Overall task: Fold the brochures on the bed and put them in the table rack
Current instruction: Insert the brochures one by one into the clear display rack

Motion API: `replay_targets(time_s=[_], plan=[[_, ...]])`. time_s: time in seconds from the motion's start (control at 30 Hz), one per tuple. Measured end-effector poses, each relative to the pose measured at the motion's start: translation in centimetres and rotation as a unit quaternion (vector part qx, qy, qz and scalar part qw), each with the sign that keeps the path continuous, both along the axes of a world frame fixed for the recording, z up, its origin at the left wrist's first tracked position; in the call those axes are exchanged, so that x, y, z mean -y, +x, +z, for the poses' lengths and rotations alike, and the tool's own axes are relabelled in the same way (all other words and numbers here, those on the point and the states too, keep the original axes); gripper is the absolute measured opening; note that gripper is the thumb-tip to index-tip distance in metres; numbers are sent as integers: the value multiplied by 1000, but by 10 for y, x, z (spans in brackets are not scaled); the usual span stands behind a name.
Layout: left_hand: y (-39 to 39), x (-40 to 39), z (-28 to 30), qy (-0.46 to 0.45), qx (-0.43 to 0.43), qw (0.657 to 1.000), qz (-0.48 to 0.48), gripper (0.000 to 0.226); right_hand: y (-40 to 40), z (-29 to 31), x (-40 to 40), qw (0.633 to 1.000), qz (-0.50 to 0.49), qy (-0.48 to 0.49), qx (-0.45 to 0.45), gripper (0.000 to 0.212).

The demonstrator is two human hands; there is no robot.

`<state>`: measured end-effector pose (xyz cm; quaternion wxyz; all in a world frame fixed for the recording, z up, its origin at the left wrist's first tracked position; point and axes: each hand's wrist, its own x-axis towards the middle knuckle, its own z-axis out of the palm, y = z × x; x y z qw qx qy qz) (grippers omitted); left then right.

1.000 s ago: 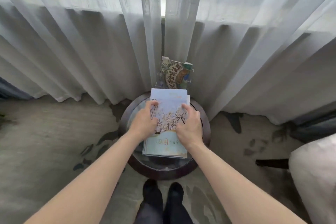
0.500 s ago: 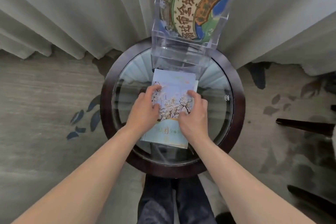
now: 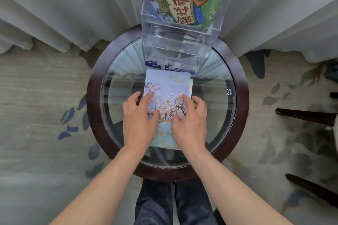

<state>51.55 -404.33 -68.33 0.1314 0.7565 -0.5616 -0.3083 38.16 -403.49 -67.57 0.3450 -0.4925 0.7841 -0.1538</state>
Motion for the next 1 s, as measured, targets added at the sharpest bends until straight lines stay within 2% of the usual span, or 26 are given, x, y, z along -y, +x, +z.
replay_targets(time_s=[0.23, 0.4, 0.53, 0.63, 0.73, 0.83, 0.9, 1.0], plan=[[-11, -5, 9, 3, -59, 997, 55, 67, 8, 5, 0, 997, -54, 2, 59, 66], [-14, 1, 14, 17, -147, 980, 133, 65, 6, 9, 7, 984, -136, 3, 111, 71], [-12, 3, 16, 29, -159, 974, 160, 65, 1, 10, 16, 976, -181, 18, 116, 67], [-11, 2, 17, 22, -147, 979, 141, 62, 0, 8, 19, 981, -155, 17, 112, 50], [-13, 0, 17, 17, -122, 987, 103, 64, 8, 7, 15, 992, -97, 39, 64, 55], [-15, -3, 17, 10, -98, 992, 79, 65, 13, 8, 16, 990, -125, 56, 43, 53], [-13, -4, 16, 10, -111, 990, 88, 64, 10, 9, 22, 985, -151, 71, 41, 45], [-9, 1, 16, 18, -154, 977, 143, 59, 0, 10, 29, 985, -136, 100, 37, 40]])
